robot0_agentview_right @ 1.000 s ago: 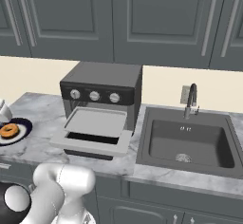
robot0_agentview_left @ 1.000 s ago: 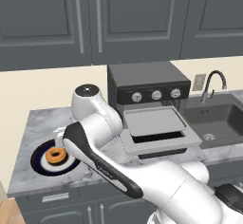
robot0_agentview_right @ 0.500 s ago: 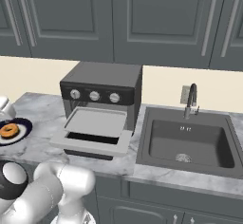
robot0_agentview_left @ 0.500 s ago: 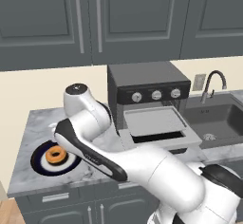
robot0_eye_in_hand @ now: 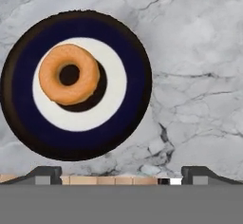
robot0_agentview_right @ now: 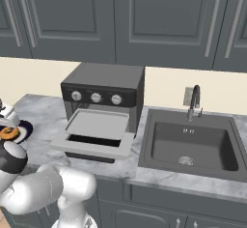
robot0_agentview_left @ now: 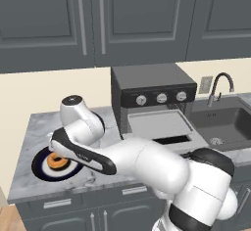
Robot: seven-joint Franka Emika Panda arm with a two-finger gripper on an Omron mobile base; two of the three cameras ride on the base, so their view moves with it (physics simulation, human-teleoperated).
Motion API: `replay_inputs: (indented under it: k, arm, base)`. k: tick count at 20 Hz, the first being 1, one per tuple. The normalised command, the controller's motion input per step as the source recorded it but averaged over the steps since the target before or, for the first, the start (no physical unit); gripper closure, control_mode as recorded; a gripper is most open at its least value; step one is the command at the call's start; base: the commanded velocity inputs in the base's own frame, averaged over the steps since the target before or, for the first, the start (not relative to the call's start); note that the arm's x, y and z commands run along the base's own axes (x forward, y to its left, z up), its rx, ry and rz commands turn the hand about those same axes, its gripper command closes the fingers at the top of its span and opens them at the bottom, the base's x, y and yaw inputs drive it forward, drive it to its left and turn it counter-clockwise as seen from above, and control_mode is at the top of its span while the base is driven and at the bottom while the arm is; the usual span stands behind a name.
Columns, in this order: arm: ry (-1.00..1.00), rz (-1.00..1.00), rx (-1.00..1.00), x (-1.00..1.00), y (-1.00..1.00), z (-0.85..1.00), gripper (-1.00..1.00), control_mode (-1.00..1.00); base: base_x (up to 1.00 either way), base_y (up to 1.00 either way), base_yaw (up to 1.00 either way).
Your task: Pick up the bagel from the plate, place it on the toaster oven rack, close the door, and set the timer.
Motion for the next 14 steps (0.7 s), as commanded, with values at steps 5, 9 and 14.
replay_inputs:
  k: [5,9,14]
  arm:
    - [0.07,0.0,0.0,0.21,0.38,-0.36,-1.0,-1.0]
    - [0.05,-0.01,0.0,0.3,0.13,-0.28,-1.0,-1.0]
    - [0.02,-0.04,-0.01,0.24,0.02,-0.25,-1.0,-1.0]
  base:
    - [0.0,0.0,0.0]
    - [0.0,0.0,0.0]
    - [0.0,0.0,0.0]
